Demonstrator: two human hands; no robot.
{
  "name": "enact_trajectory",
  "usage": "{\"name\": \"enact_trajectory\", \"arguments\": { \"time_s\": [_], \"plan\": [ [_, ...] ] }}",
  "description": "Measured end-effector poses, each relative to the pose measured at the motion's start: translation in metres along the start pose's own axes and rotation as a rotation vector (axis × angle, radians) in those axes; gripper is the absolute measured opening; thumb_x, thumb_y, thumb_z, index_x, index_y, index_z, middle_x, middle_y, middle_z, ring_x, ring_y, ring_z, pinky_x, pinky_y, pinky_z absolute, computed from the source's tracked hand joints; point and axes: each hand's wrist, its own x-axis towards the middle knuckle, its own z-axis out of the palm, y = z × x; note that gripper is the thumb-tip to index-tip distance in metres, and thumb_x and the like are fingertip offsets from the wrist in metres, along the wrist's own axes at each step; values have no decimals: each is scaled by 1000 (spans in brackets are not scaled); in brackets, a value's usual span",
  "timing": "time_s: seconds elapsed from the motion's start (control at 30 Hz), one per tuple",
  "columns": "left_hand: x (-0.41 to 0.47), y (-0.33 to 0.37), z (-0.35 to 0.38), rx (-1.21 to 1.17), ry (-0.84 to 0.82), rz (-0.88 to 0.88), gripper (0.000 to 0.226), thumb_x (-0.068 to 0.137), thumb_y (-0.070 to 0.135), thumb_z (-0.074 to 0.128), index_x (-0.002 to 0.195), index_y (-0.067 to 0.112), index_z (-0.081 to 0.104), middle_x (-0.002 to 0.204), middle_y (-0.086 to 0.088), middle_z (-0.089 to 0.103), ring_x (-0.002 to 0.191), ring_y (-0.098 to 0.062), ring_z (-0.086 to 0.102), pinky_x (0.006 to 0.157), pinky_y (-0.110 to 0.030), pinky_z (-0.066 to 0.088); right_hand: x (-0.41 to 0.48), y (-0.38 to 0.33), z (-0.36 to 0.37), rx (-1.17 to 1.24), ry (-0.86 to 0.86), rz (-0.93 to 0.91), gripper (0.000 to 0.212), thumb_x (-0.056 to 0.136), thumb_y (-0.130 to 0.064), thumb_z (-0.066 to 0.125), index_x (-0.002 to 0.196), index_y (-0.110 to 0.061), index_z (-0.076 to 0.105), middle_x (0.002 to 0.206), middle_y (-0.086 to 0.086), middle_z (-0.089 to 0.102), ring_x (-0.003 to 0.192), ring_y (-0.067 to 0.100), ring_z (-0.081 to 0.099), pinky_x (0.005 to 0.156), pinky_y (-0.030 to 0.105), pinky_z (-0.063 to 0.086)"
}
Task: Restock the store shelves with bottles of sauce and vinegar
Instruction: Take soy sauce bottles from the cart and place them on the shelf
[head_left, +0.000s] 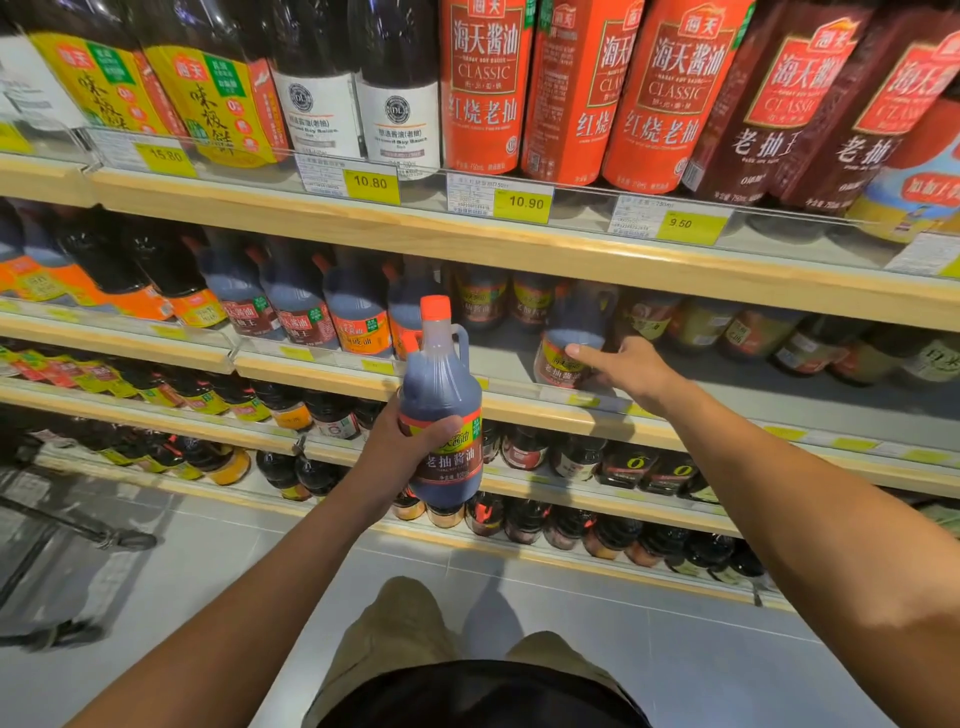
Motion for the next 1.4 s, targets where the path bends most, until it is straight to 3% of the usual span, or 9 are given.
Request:
{"name": "enact_trajectory", "arguments": {
  "time_s": [0.13, 0.37, 0.6, 0.8, 0.93, 1.07, 1.13, 1.23, 1.4],
  "plan": [
    [-1, -1, -6, 13, 12, -8, 94, 61, 51, 82, 144, 21, 50, 132, -9, 68, 121, -31, 66, 106, -55, 52, 5, -6, 17, -10, -24, -5, 42, 82, -39, 84, 101, -6, 67, 105, 5, 74, 95, 12, 72, 76, 26, 61],
    [-8, 0, -22, -21, 56, -30, 82, 58, 50, 85, 133, 31, 57, 122, 0, 74, 112, -23, 71, 92, -38, 59, 17, -25, 53, -72, -79, 16, 69, 74, -53, 85, 107, 3, 63, 116, 18, 71, 109, 30, 69, 98, 54, 55],
    [-12, 0, -34, -31, 96, -41, 86, 56, 48, 86, 134, 26, 58, 125, -5, 72, 112, -24, 71, 90, -38, 59, 27, -39, 83, -131, -106, 4, 95, 59, -73, 81, 116, 1, 64, 117, 14, 69, 107, 27, 68, 98, 52, 56],
    [-11, 0, -38, -30, 105, -55, 81, 56, 50, 86, 129, 30, 59, 120, -1, 74, 108, -20, 72, 81, -29, 60, 31, -44, 99, -109, -130, -6, 85, 59, -73, 80, 108, -5, 67, 113, 12, 71, 104, 24, 69, 96, 51, 57],
    [-8, 1, -33, -30, 95, -59, 78, 56, 52, 86, 128, 33, 59, 116, 4, 75, 106, -16, 73, 78, -24, 60, 26, -47, 97, -161, -93, -59, 49, 73, -64, 81, 80, -21, 60, 86, -5, 68, 77, 4, 62, 57, 22, 49],
    [-4, 3, -26, -34, 50, -50, 77, 58, 52, 86, 128, 36, 59, 114, 12, 76, 103, -9, 73, 75, -20, 60, 11, -50, 83, -199, -81, -124, 44, 76, -57, 83, 73, -22, 57, 59, -16, 55, 52, 0, 55, 43, 9, 35],
    [-1, 3, -20, -32, 26, -43, 81, 59, 54, 86, 132, 34, 57, 117, 11, 76, 107, -11, 73, 78, -22, 60, 3, -47, 71, -210, -117, -169, 46, 78, -54, 83, 101, -18, 67, 87, -9, 66, 79, 0, 62, 62, 11, 43],
    [4, 4, -8, -45, -41, -30, 88, 62, 55, 89, 139, 29, 55, 124, 5, 74, 113, -18, 72, 84, -28, 61, -18, -42, 52, -215, -127, -207, 85, 82, -47, 82, 149, -11, 45, 149, 1, 50, 136, 16, 47, 107, 31, 41],
    [13, 4, 22, -91, -125, -24, 80, 72, 45, 83, 143, 22, 54, 132, -7, 71, 119, -30, 69, 100, -49, 56, -64, -26, 32, -90, -333, -222, 52, 89, -15, 77, 137, -7, 57, 134, 17, 65, 117, 13, 62, 97, 18, 49]
  ]
}}
